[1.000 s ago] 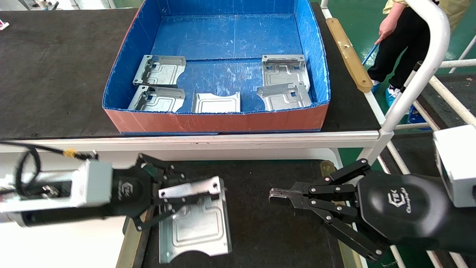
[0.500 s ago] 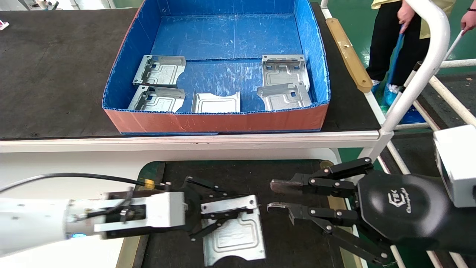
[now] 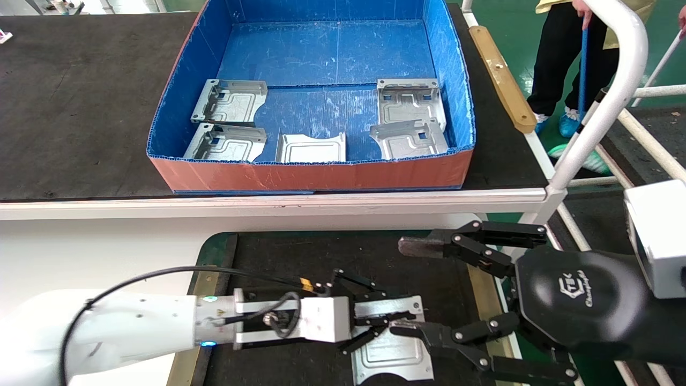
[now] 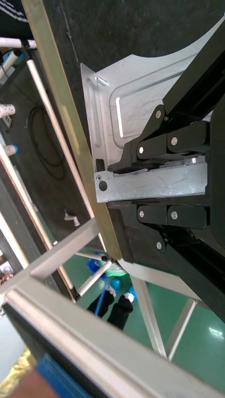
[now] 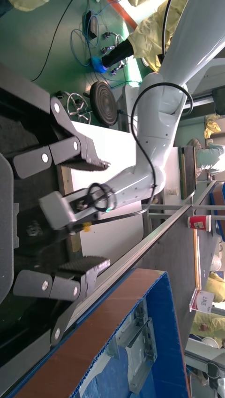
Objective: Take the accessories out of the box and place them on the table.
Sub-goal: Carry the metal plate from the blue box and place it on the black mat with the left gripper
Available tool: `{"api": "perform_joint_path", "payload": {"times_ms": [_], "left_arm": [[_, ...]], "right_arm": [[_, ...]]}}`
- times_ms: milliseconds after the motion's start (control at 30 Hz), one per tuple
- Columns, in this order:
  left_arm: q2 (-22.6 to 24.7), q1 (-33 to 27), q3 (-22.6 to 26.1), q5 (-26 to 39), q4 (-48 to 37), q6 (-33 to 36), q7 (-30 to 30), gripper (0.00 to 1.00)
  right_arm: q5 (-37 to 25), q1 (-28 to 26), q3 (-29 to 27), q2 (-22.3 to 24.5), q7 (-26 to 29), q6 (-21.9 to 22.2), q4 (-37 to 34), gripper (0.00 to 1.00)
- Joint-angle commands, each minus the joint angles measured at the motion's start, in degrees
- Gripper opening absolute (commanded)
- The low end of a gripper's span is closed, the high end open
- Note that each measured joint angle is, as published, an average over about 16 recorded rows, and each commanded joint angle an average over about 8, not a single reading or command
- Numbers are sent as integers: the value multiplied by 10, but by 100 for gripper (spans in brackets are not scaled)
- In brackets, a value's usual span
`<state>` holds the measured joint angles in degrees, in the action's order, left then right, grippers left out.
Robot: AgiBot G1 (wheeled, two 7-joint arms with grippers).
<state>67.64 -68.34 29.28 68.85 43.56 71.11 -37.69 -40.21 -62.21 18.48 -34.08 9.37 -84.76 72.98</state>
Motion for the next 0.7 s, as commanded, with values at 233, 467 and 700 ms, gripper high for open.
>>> {"api": "perform_joint_path", "payload": {"times_ms": [233,467,700], "left_arm": [[61,-25,13,23,-83,-30,-45,0],[98,-49,23,20,-148,-58,-71,0],[106,-56,58,-10,-161,-87,-79,0]], "right_arm": [[0,0,0,0,0,0,0,100],[0,0,0,0,0,0,0,100],[0,0,0,0,0,0,0,100]]}}
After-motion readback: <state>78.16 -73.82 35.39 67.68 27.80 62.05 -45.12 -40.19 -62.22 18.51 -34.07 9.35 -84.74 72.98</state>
